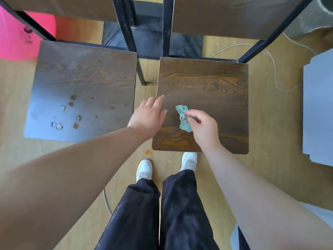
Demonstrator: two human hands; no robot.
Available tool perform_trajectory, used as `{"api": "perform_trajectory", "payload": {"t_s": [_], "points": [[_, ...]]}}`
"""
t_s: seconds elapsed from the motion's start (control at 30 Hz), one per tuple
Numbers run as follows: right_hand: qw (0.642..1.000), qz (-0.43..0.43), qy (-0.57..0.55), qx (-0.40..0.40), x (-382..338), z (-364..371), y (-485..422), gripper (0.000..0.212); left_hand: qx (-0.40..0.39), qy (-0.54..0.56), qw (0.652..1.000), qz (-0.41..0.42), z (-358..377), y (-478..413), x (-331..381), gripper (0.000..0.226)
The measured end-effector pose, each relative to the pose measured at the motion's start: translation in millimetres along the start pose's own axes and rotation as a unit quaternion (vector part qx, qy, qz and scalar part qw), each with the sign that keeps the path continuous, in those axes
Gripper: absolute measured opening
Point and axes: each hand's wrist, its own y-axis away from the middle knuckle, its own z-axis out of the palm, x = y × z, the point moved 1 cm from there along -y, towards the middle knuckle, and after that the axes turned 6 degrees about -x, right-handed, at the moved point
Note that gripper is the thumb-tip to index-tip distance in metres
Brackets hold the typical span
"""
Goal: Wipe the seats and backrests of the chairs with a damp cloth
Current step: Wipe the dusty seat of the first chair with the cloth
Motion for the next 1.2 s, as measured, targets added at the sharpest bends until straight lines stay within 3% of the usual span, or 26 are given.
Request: {"api": "perform_trajectory", "payload": {"t_s": [0.3, 0.6, 0.83, 1.07, 1.2], "points": [[0.998, -0.060, 0.023, -0.026, 18, -73, -37, 0.022, -0.025, 0.118, 0.991, -0.061, -2, -64, 83, 0.046], [0.995, -0.040, -0.014, -0.093, 35, -113, -59, 0.024, -0.083, 0.149, 0.976, -0.139, 3, -93, 129, 0.032], [0.981, 0.103, -0.154, -0.063, 59, -128, -69, 0.018, -0.070, 0.197, 0.965, -0.156, 8, -97, 138, 0.035], [0.870, 0.279, -0.404, -0.039, 83, -142, -78, 0.021, -0.078, 0.203, 0.961, -0.173, 11, -98, 130, 0.032], [0.864, 0.329, -0.373, -0.073, 89, -146, -87, 0.041, -0.081, 0.199, 0.960, -0.179, 13, -100, 128, 0.033]]}}
